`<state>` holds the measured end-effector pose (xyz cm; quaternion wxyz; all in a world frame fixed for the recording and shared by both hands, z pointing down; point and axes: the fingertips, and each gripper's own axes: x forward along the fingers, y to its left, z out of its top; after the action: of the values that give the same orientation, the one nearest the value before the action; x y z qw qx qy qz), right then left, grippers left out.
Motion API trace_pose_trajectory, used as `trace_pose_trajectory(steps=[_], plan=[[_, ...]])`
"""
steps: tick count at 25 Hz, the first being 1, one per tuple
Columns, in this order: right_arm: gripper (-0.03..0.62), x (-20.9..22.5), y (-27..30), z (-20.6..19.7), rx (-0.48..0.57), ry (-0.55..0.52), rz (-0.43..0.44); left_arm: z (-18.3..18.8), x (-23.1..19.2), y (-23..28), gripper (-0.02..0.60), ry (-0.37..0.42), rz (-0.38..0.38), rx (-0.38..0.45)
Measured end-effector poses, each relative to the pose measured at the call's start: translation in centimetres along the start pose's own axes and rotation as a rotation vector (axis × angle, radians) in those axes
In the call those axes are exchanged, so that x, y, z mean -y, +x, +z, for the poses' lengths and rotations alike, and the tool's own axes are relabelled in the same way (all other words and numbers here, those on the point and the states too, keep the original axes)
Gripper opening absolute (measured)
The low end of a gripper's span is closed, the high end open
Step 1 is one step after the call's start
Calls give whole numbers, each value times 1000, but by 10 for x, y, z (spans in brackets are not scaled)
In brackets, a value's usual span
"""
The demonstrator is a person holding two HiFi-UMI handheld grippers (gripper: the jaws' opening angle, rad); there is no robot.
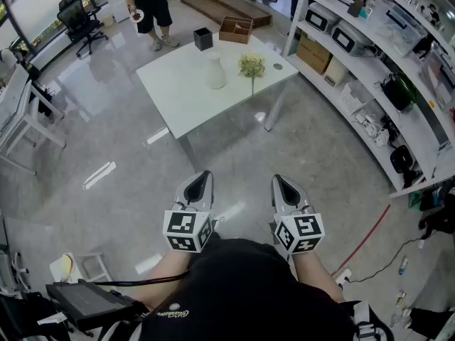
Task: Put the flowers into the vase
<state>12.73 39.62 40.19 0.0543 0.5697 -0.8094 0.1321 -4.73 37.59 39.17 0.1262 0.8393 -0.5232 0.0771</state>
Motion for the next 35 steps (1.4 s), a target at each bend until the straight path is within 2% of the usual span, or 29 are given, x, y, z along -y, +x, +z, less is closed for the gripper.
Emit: trace_pose_trajectory(steps=[10, 15, 20, 35], plan=[[-2, -2, 2, -1, 3, -10, 3, -2, -1, 1, 6, 3, -5, -1], [0, -9, 5, 6, 34, 26, 27, -2, -8, 1, 6, -6, -8, -10], [0, -13, 10, 1, 19, 38, 21, -5, -14, 1, 6, -13, -15, -17], [0, -56, 50, -15, -52, 24, 3, -27, -76, -7, 6, -79, -24, -50]])
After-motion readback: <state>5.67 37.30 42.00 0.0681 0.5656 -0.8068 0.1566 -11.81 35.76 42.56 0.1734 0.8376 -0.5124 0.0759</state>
